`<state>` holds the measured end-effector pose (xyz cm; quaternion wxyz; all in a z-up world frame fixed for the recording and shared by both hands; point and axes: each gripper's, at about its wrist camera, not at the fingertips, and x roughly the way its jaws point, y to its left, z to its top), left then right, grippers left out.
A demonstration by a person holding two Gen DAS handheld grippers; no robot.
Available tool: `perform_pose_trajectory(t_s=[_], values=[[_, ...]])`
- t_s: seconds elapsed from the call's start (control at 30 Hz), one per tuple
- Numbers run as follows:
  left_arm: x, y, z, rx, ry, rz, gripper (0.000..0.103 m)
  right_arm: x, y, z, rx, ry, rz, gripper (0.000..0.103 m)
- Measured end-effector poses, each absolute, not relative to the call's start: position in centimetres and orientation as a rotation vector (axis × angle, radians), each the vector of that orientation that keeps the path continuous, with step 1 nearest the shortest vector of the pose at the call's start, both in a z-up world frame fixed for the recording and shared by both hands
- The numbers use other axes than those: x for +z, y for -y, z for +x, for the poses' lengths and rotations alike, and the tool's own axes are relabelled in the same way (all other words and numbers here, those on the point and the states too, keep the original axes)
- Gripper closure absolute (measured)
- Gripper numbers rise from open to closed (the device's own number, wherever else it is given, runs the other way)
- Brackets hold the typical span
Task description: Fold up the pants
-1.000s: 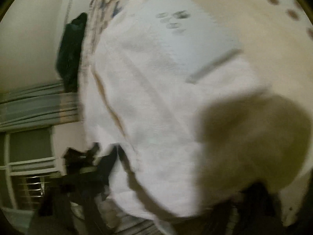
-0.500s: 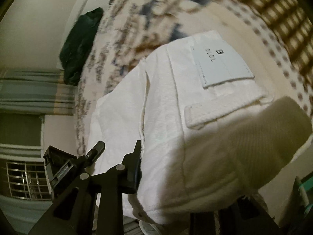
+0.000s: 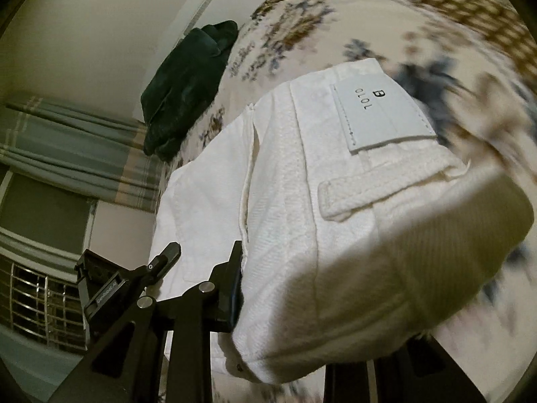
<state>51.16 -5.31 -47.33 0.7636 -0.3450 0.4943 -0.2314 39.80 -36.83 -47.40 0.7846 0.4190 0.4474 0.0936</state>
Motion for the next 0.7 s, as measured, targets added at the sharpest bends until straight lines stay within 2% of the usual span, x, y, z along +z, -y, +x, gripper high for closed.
perform_pose_trajectory(t_s=[0.23,0.37,0.43,0.5,0.57,0.63,0.7], values=[[-53.4,2.8,63.0,-0.507,-1.115,-0.705,0.081,-53.2,33.1,54.0,0.179,-0.955,0.877,0.075],[-57.0,2.1,65.6,-0.494,-1.186,-0.661,0.08,-57.6,32.4,57.3,0.14,-1.014,0.883,0.075],[-57.9,1.9,65.0,-0.489,-1.208,-0.65,0.071,-58.8,32.1,57.9,0.119,-1.054,0.862,0.07],[-58.1,1.6,64.0,-0.461,-1.224,-0.632,0.061,-59.4,32.3,57.6,0.102,-1.099,0.855,0.049],[-57.9,1.2,63.1,-0.442,-1.229,-0.619,0.058,-59.8,33.1,57.1,0.05,-1.143,0.835,0.038],[-57.6,1.1,62.3,-0.42,-1.234,-0.577,0.049,-59.7,33.7,56.1,0.025,-1.163,0.812,0.035],[-57.2,0.9,61.4,-0.392,-1.242,-0.535,0.046,-59.4,34.1,54.7,-0.015,-1.188,0.769,0.035]])
